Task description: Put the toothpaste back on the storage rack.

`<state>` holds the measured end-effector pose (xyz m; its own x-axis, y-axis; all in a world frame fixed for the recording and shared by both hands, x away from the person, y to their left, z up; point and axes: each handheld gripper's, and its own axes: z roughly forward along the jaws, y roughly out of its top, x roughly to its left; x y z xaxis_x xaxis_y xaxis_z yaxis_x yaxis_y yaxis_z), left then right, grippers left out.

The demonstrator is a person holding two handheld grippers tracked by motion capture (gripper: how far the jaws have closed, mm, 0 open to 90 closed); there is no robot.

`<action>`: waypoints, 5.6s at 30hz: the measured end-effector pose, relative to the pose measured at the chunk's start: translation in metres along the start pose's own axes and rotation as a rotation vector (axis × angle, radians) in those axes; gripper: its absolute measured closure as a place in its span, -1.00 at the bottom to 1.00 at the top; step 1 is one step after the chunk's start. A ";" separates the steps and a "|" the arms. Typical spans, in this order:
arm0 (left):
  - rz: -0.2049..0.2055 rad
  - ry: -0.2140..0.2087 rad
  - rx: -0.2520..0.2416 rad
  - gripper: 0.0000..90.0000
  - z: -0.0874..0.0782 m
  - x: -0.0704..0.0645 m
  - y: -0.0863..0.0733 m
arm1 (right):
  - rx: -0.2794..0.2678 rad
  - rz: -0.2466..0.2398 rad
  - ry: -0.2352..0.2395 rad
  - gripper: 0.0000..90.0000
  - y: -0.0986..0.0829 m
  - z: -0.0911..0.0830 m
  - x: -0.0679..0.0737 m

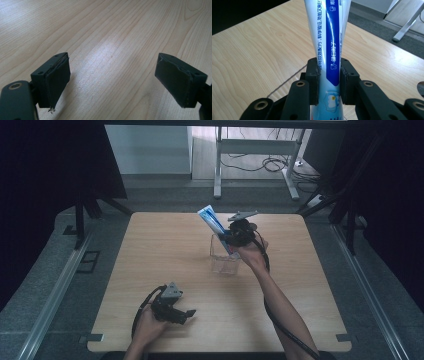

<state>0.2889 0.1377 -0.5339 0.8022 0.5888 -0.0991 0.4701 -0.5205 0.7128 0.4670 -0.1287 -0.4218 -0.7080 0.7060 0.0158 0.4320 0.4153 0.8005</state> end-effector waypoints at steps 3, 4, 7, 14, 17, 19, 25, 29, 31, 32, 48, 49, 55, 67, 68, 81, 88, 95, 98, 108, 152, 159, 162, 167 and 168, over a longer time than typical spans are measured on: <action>0.001 -0.002 0.001 -0.71 0.000 0.000 0.000 | 0.009 0.000 0.002 0.62 -0.003 0.002 0.000; 0.000 -0.002 0.001 -0.71 0.001 0.000 0.000 | 0.017 0.001 0.008 0.61 -0.006 0.005 -0.001; 0.000 -0.002 0.002 -0.71 0.001 0.000 0.000 | 0.028 0.001 0.008 0.61 -0.009 0.008 -0.002; -0.001 -0.005 0.005 -0.71 0.002 0.000 0.000 | 0.034 -0.002 0.029 0.60 -0.012 0.009 -0.002; 0.000 -0.005 0.007 -0.71 0.002 -0.001 0.000 | 0.043 -0.006 0.038 0.60 -0.013 0.010 -0.001; 0.000 -0.005 0.009 -0.71 0.002 -0.001 0.000 | 0.045 -0.008 0.041 0.59 -0.015 0.010 -0.001; 0.000 -0.007 0.014 -0.71 0.003 0.000 0.000 | 0.063 -0.005 0.052 0.58 -0.019 0.010 -0.003; -0.001 -0.008 0.015 -0.71 0.003 -0.001 0.000 | 0.070 -0.006 0.060 0.57 -0.021 0.009 -0.003; 0.001 -0.008 0.016 -0.71 0.004 -0.001 0.000 | 0.076 0.000 0.062 0.57 -0.021 0.008 -0.003; 0.001 -0.007 0.017 -0.71 0.004 -0.001 0.000 | 0.077 -0.005 0.063 0.57 -0.021 0.007 -0.003; 0.009 -0.005 0.028 -0.71 0.005 -0.002 0.000 | 0.151 -0.019 0.086 0.51 -0.025 0.001 -0.001; 0.006 -0.005 0.026 -0.71 0.005 -0.002 0.000 | 0.151 -0.019 0.086 0.51 -0.025 0.001 -0.001; 0.015 -0.005 0.031 -0.71 0.006 -0.002 0.000 | 0.158 -0.019 0.095 0.46 -0.033 0.002 -0.001; 0.015 -0.005 0.035 -0.71 0.007 -0.003 0.001 | 0.098 -0.002 0.112 0.26 -0.034 -0.006 -0.004; 0.016 -0.005 0.034 -0.71 0.007 -0.003 0.001 | 0.090 -0.005 0.117 0.23 -0.033 -0.007 -0.003; 0.015 -0.008 0.032 -0.71 0.007 -0.003 0.001 | 0.045 -0.043 0.102 -0.13 -0.031 -0.018 0.004; 0.012 -0.008 0.030 -0.71 0.007 -0.003 0.000 | 0.035 -0.052 0.099 -0.27 -0.033 -0.026 0.005; 0.012 -0.013 0.015 -0.71 0.006 -0.002 0.000 | 0.023 -0.056 0.096 -0.50 -0.036 -0.035 0.006; 0.012 -0.013 0.008 -0.71 0.005 -0.003 0.001 | 0.028 -0.068 0.088 -0.59 -0.038 -0.038 0.007; -0.017 -0.024 -0.028 -0.71 0.002 0.000 0.000 | 0.028 -0.073 0.086 -0.72 -0.048 -0.051 0.011; -0.052 -0.005 -0.067 -0.71 -0.003 0.003 -0.002 | 0.037 -0.033 -0.009 -0.97 -0.143 -0.132 0.009; -0.045 0.001 -0.059 -0.71 -0.003 0.003 -0.002 | 0.047 -0.006 -0.035 -1.00 -0.168 -0.141 0.011; -0.041 0.003 -0.053 -0.71 -0.003 0.003 -0.002 | 0.047 0.019 -0.041 -1.00 -0.179 -0.143 0.012; -0.037 0.004 -0.041 -0.71 -0.002 0.002 -0.003 | 0.070 0.032 -0.049 -1.00 -0.197 -0.142 0.013; -0.037 0.006 -0.036 -0.71 -0.001 0.002 -0.003 | 0.078 0.029 -0.057 -1.00 -0.201 -0.141 0.014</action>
<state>0.2888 0.1412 -0.5350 0.7824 0.6107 -0.1221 0.4856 -0.4755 0.7335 0.2920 -0.2832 -0.4981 -0.6625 0.7490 0.0021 0.4956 0.4363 0.7510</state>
